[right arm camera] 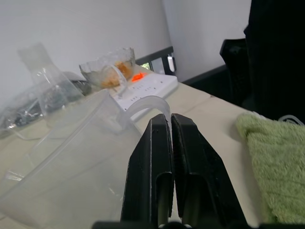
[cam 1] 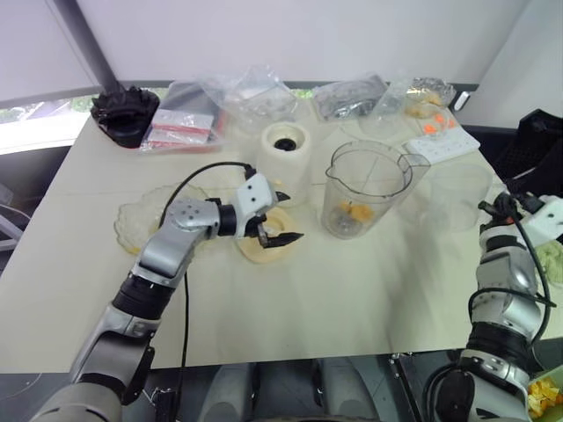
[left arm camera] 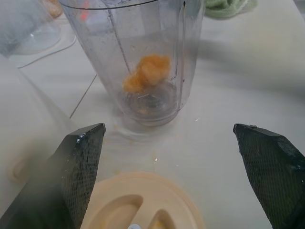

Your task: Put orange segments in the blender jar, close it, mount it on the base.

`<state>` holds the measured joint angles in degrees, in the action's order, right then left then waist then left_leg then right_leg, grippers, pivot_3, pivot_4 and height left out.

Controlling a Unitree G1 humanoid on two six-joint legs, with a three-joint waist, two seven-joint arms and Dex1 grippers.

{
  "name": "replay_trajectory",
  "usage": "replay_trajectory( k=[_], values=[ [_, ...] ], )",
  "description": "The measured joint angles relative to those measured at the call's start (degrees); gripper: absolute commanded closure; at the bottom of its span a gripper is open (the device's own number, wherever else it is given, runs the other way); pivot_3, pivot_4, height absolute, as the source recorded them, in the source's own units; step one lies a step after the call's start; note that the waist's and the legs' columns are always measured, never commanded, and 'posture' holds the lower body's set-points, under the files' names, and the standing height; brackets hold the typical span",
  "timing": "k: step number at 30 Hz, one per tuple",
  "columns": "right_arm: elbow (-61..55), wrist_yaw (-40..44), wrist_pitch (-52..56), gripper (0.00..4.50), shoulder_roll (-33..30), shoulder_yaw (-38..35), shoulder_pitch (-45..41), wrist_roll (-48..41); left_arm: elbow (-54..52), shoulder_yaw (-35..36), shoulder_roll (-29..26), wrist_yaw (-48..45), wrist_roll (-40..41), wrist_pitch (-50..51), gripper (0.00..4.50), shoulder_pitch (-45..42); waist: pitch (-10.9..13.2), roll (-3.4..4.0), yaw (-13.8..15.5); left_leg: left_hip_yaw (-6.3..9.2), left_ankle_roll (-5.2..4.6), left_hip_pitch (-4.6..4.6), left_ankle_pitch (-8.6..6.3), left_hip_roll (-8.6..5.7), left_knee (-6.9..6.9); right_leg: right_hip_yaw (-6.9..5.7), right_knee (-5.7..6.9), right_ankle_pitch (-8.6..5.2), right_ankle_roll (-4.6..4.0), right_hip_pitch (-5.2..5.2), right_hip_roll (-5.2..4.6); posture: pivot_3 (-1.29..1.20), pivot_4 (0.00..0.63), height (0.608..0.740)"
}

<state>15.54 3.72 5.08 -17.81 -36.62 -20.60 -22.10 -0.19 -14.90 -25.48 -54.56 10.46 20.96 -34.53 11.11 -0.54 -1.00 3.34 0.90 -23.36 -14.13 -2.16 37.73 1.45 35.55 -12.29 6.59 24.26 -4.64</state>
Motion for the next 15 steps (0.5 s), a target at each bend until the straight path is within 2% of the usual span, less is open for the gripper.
replay_trajectory(
  k=[8, 15],
  values=[
    [6.5, -0.7, -5.4, 4.42, -0.1, 0.2, 0.1, 0.4, -0.9, 0.0, -0.1, 0.1, 0.0, 0.1, 0.0, 0.0, 0.0, 0.0, 0.0, 0.01, 0.0, 0.01, 0.0, 0.0, 0.0, 0.0, 0.0, 0.0, 0.0, 0.0, 0.0, 0.0, 0.15, 0.74],
    [7.2, -1.9, -6.8, 4.42, 0.0, 0.1, 4.1, 0.4, -1.0, 0.0, -0.1, 0.4, 0.0, 0.5, 0.0, 0.0, 0.0, 0.0, 0.0, 0.01, 0.0, 0.01, 0.0, 0.0, 0.0, 0.01, 0.0, 0.0, 0.0, -0.01, 0.0, 0.0, 0.15, 0.74]
  ],
)
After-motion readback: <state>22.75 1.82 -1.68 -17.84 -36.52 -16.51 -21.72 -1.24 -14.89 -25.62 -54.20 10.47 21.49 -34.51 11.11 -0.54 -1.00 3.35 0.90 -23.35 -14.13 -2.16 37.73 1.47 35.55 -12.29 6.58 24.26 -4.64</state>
